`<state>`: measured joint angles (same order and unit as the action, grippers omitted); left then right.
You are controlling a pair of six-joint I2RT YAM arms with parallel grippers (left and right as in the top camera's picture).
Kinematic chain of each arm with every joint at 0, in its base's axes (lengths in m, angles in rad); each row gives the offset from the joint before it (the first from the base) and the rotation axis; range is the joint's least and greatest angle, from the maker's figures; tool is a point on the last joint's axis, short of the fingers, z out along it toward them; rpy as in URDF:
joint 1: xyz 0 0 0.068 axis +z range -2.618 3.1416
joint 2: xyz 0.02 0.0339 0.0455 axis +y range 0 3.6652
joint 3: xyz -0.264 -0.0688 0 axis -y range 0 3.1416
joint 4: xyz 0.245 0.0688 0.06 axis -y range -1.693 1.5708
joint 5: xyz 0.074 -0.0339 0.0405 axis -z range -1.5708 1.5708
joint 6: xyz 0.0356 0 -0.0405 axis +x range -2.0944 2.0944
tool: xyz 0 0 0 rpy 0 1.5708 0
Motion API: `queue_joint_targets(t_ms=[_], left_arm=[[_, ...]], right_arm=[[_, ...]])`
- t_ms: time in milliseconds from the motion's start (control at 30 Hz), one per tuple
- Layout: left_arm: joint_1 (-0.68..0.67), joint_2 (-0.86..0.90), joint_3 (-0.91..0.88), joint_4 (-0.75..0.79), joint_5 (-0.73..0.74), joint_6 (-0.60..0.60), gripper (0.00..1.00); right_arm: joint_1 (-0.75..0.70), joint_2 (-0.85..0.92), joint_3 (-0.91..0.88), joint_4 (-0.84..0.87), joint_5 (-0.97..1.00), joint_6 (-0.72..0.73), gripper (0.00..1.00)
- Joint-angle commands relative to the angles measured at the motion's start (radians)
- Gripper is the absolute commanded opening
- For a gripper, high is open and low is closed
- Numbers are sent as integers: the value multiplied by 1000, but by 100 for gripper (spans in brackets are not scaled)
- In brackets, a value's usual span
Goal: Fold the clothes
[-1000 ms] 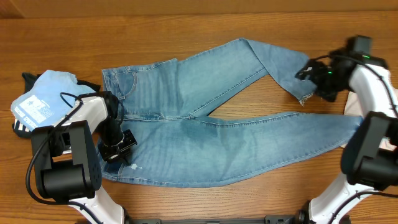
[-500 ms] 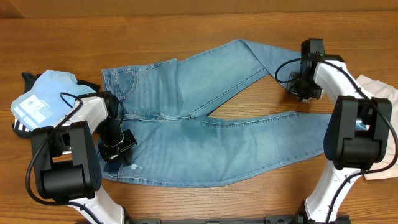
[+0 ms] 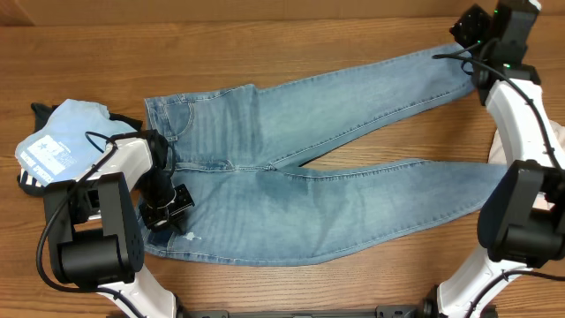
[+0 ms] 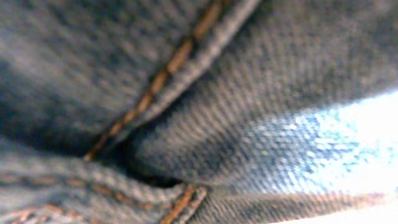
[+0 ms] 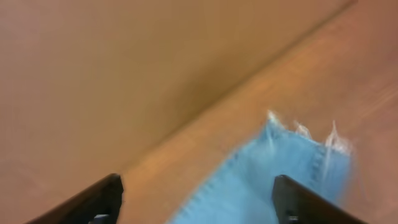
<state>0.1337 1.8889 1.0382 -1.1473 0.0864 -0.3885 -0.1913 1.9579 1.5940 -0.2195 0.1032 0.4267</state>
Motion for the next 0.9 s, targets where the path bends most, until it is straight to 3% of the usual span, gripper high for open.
queue_joint_targets(t_ms=[0, 67, 133, 233, 300, 467, 633, 867], left_arm=[[16, 22, -5, 42, -60, 19, 4], [16, 22, 10, 43, -60, 37, 4], [16, 14, 38, 39, -57, 62, 4], [15, -66, 133, 29, 150, 168, 6], [10, -171, 229, 27, 263, 214, 17], [-5, -389, 482, -40, 280, 263, 34], [-5, -500, 533, -60, 280, 262, 40], [-8, -503, 533, -76, 272, 293, 43]], right_arm=[[-29, -37, 8, -156, -22, -42, 88], [-35, -41, 8, -286, -104, -48, 83], [-30, -33, 8, -358, -232, -92, 56], [30, 32, 4, -354, -375, -95, 4], [77, 116, 4, -347, -417, -93, 4], [167, 293, 4, -238, -443, -90, 4], [98, 343, 4, -225, -106, -67, 4], [-97, 345, 4, -255, -126, -60, 4]])
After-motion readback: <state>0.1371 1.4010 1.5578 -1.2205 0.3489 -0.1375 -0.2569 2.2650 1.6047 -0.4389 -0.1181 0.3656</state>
